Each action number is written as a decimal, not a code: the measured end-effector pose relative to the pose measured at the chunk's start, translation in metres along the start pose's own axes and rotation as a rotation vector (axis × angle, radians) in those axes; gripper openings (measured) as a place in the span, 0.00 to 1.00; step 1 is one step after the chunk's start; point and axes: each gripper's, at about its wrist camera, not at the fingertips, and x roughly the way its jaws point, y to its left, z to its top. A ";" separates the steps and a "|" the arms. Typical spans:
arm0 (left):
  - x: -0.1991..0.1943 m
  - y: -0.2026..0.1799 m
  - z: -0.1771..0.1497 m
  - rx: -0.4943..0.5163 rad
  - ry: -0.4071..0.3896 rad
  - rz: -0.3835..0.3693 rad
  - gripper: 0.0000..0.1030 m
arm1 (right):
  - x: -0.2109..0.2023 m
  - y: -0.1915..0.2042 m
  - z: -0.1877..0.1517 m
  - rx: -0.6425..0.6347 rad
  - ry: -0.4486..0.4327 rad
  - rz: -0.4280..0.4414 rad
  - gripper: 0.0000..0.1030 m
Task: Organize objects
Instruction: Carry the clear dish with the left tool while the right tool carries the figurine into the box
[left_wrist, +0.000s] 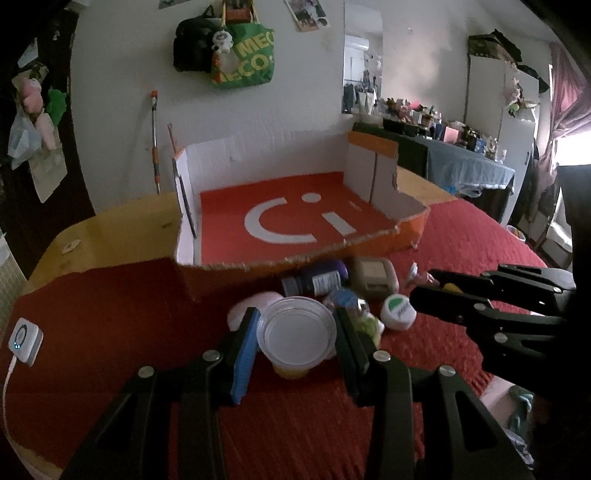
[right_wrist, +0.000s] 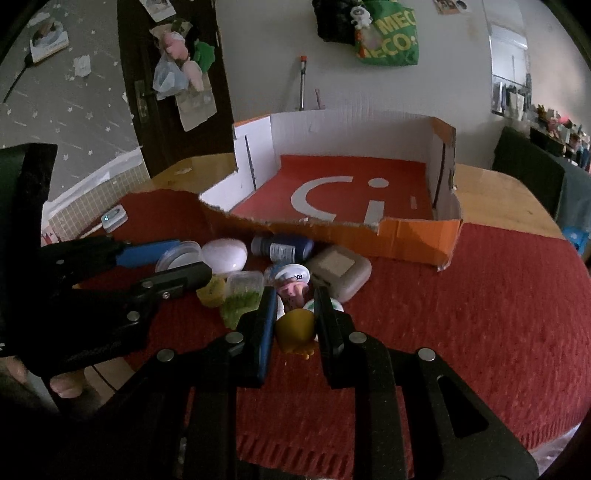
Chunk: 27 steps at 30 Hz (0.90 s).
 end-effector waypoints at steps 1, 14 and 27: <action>0.000 0.000 0.002 0.002 -0.005 0.004 0.41 | 0.001 -0.001 0.003 0.000 -0.001 0.002 0.19; 0.016 0.007 0.027 -0.007 -0.007 -0.006 0.41 | 0.012 -0.008 0.033 -0.019 -0.016 -0.002 0.19; 0.039 0.014 0.067 -0.008 -0.008 -0.027 0.41 | 0.030 -0.026 0.063 0.000 -0.017 0.018 0.19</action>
